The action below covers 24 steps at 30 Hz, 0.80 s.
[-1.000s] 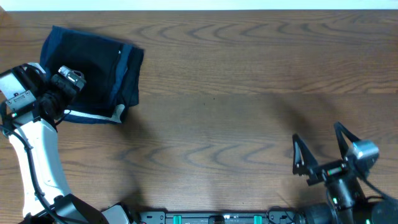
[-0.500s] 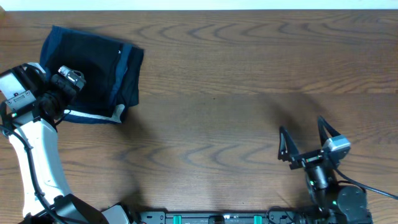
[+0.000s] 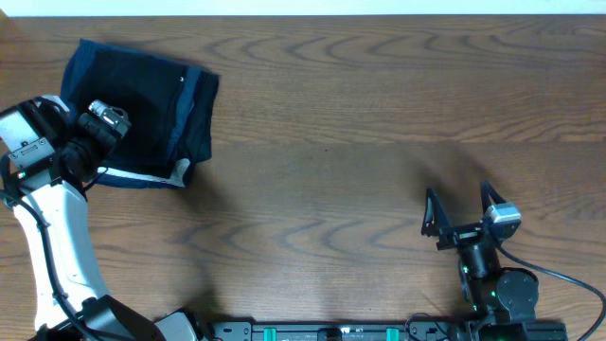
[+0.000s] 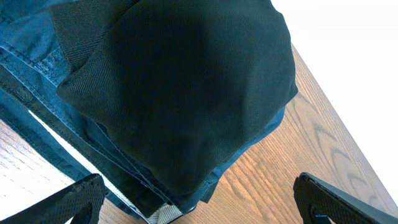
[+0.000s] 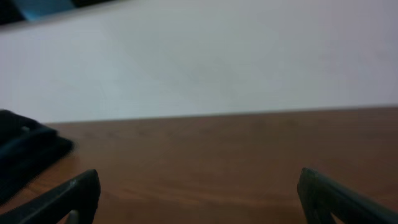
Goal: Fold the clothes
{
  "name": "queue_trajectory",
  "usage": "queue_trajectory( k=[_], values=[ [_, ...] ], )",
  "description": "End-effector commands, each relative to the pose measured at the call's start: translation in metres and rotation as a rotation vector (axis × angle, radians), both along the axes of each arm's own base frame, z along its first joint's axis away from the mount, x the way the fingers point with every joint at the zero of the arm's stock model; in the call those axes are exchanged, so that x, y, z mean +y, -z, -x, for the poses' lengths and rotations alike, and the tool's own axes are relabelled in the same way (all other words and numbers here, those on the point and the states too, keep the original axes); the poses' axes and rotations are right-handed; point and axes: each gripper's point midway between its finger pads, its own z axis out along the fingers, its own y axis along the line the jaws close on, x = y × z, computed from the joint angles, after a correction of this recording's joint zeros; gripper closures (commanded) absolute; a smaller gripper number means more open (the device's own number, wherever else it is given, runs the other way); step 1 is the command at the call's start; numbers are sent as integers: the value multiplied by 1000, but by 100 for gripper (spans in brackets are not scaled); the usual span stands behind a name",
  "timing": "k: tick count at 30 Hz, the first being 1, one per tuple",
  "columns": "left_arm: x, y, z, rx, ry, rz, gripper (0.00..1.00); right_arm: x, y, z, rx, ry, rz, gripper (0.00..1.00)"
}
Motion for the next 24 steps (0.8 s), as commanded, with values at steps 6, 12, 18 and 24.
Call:
queue_trajectory(
  k=[6,12,18,24],
  values=[
    [0,-5,0,-11,0,-12,2,-24,24,-2,92,130,52,1],
    [0,-5,0,-10,0,-12,2,-24,24,-2,92,130,52,1],
    [0,-5,0,-11,1,-12,2,-24,24,-2,92,130,52,1],
    [0,-5,0,-11,0,-12,2,-24,24,-2,92,130,52,1]
  ],
)
